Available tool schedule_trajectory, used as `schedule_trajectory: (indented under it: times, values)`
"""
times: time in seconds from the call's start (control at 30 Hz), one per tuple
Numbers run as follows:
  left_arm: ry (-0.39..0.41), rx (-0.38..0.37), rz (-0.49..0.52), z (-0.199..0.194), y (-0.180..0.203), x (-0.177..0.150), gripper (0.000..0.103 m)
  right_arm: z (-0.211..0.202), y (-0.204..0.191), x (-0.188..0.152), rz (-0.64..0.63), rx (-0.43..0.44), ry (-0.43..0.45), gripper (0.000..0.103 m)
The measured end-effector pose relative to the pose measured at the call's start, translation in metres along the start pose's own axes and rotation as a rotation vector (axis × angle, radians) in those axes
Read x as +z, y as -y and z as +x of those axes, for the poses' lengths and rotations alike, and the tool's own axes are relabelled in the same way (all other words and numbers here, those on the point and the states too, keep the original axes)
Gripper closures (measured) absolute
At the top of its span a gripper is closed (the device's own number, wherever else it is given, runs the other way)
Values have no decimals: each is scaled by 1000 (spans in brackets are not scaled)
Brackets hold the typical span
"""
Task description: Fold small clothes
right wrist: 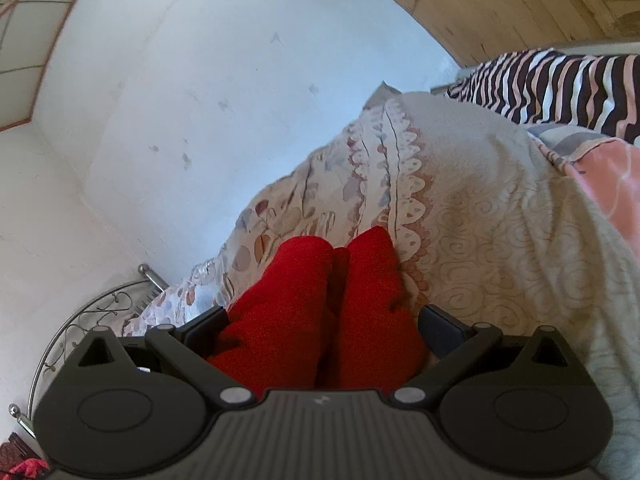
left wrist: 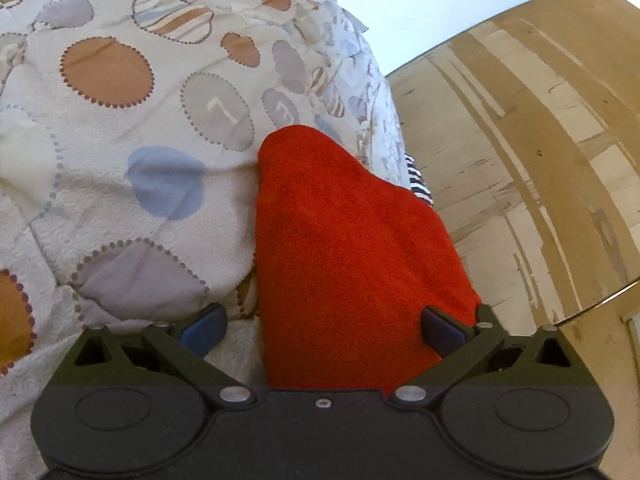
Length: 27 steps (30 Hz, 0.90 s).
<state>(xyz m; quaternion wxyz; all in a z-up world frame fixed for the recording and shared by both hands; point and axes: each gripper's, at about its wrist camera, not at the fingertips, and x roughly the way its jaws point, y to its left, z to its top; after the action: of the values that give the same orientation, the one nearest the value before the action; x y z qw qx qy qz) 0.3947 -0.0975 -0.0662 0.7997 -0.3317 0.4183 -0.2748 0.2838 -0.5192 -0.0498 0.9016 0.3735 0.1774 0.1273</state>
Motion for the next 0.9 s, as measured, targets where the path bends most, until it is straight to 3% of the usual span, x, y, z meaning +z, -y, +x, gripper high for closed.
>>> schedule_trajectory:
  times: [0.03, 0.13, 0.2, 0.3, 0.43, 0.67, 0.9]
  values:
    - [-2, 9, -5, 1, 1, 1, 3, 1, -3, -1, -7, -8, -1, 0]
    - [3, 2, -18, 0, 3, 2, 21, -2, -11, -5, -45, -31, 7, 7]
    - [-4, -10, -14, 1, 7, 1, 27, -7, -15, -8, -52, -31, 13, 21]
    - [14, 6, 43, -1, 17, -4, 46, -14, -21, -12, -57, -32, 22, 38]
    - [79, 29, 130, -17, 39, -9, 65, -24, -40, -14, -113, -43, 58, 50]
    - [171, 59, 248, -62, 79, -9, 71, -28, -91, -8, -146, 63, 118, 55]
    - [320, 130, 277, -132, 88, 14, 72, 20, -137, -23, -109, 198, 95, 55]
